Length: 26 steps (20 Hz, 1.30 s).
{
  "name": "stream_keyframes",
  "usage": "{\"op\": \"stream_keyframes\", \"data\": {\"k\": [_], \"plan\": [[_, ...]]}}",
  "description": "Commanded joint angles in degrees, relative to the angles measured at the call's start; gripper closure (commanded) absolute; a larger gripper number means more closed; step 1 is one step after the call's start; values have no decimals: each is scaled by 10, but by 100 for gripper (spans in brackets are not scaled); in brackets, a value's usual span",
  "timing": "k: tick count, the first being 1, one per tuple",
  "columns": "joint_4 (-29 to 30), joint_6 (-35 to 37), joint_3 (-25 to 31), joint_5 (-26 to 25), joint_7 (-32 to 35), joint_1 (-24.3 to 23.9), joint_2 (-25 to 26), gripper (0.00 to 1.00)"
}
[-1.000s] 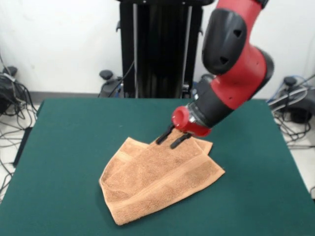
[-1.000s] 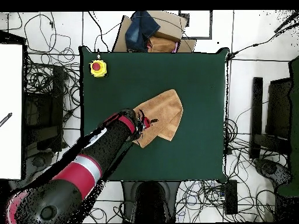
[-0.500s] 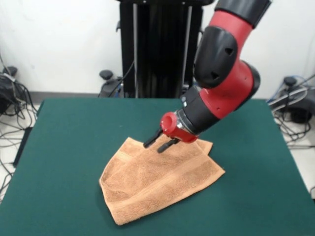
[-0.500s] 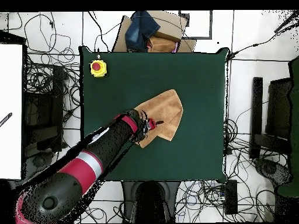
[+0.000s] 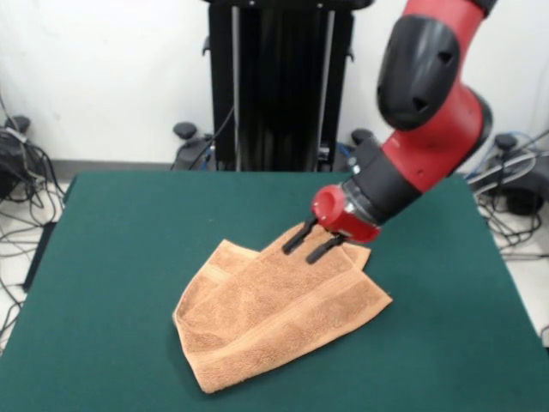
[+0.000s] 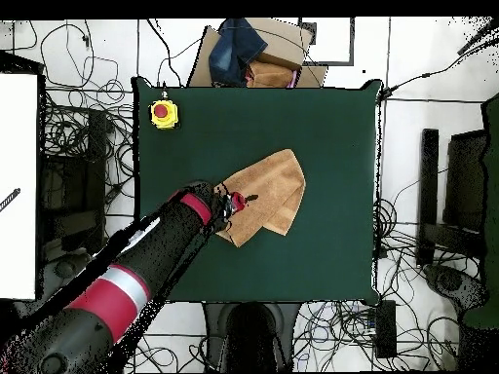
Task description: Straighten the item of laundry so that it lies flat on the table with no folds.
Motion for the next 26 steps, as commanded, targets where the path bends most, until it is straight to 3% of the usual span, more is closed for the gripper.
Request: {"op": "stream_keyframes", "data": {"k": [1, 18, 26], "plan": [[32, 43, 40, 48, 151, 25, -31, 0], [-33, 95, 28, 101, 174, 46, 99, 0], [-33, 93, 32, 118, 171, 48, 119, 0]]}}
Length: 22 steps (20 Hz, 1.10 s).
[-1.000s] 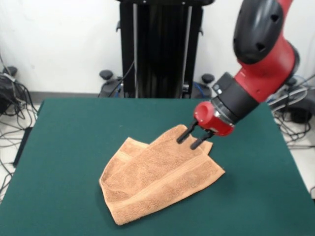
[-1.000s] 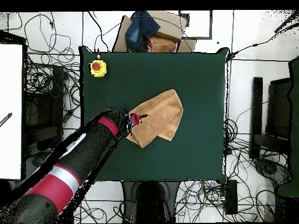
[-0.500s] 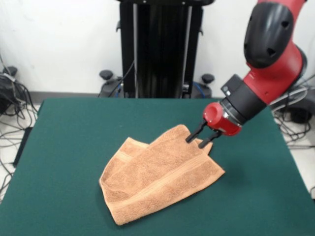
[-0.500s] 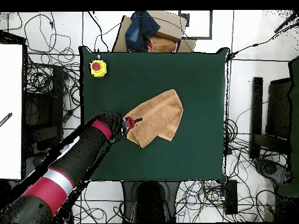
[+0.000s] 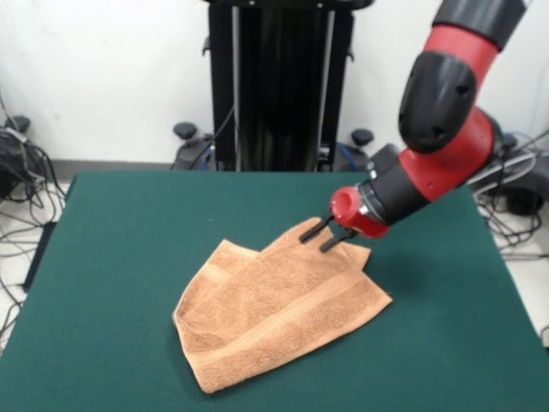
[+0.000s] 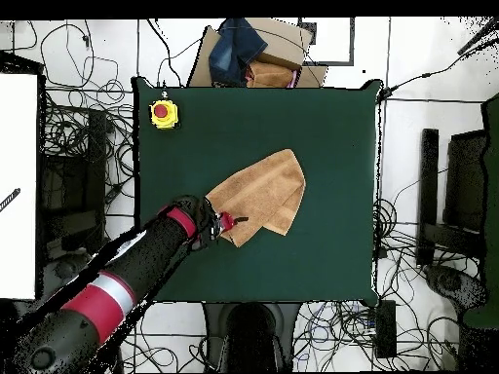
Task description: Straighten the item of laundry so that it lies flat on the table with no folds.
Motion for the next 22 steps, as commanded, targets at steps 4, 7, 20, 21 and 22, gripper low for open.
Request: {"op": "stream_keyframes", "data": {"k": [4, 7, 20, 21, 22], "plan": [[-13, 26, 39, 48, 163, 3, 31, 0], [11, 28, 46, 47, 155, 9, 7, 0], [63, 21, 59, 40, 143, 27, -42, 0], [61, 20, 58, 40, 145, 28, -40, 0], [55, 20, 56, 41, 147, 27, -33, 0]]}}
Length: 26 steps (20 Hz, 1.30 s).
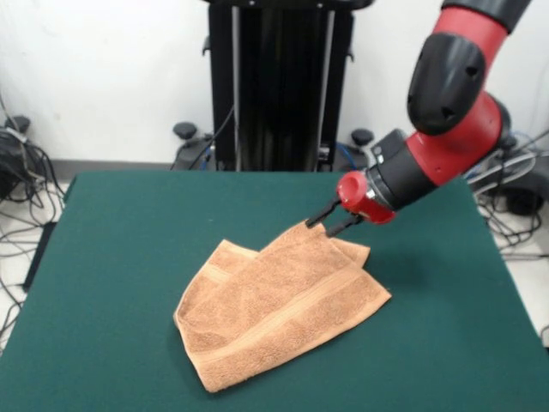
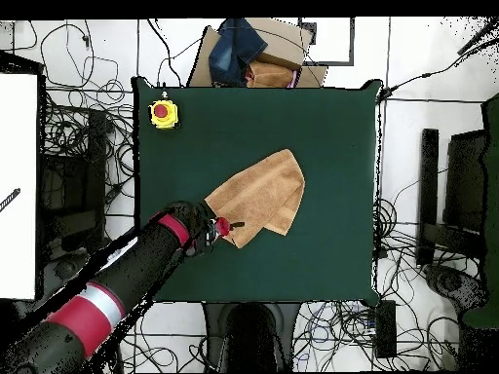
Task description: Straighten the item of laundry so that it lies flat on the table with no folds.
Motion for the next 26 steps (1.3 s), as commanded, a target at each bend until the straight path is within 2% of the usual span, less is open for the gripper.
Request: {"op": "stream_keyframes", "data": {"k": [1, 15, 26], "plan": [[16, 18, 54, 36, 149, 6, 2, 0], [-10, 18, 65, 52, 151, -3, 33, 0], [-45, 43, 48, 80, 179, 22, 82, 0]]}}
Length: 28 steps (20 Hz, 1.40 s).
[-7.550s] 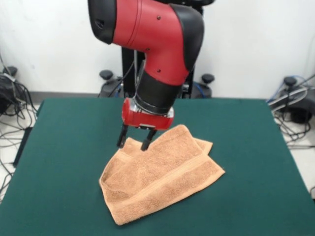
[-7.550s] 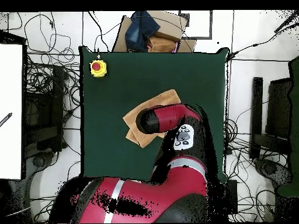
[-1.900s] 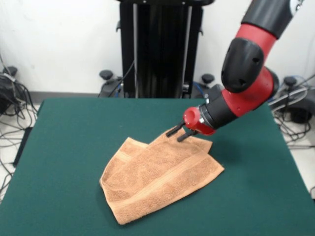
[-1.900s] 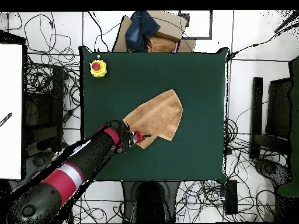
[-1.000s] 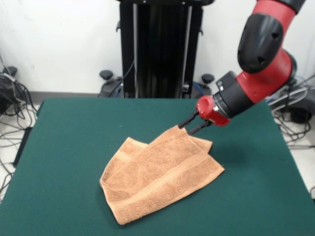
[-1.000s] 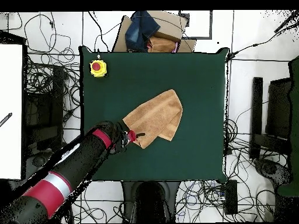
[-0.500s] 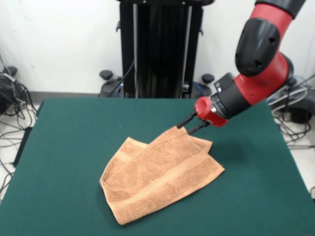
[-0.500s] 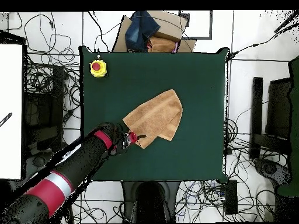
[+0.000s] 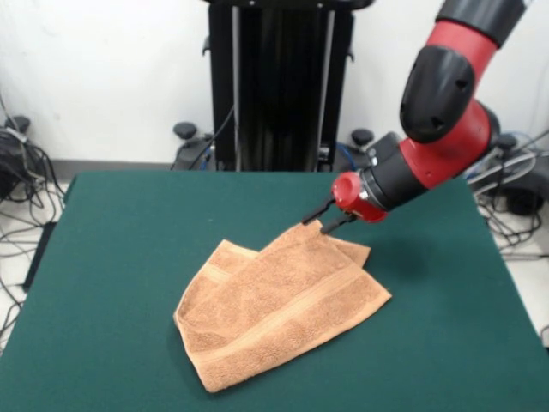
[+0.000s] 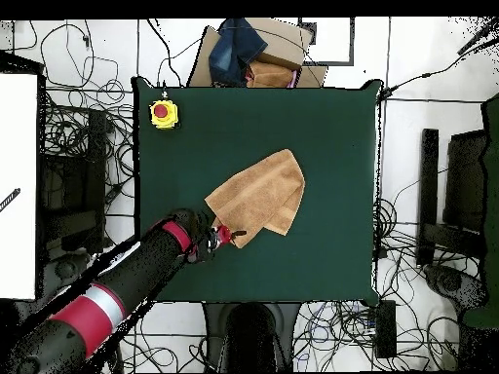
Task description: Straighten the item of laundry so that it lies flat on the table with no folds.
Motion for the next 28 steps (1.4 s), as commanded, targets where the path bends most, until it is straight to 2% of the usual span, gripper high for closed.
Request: {"op": "stream_keyframes", "data": {"k": [1, 5, 10, 15, 19, 23, 28], "plan": [[-55, 44, 43, 57, 180, 12, 53, 0], [-61, 33, 46, 68, 175, 9, 60, 0], [-39, 67, 50, 76, 167, 25, 33, 0], [-45, 89, 45, 84, 174, 35, 40, 0], [-49, 78, 37, 85, 175, 38, 46, 0], [-67, 36, 11, 79, 182, 43, 64, 0], [-99, 11, -14, 84, 192, 34, 100, 0]]}}
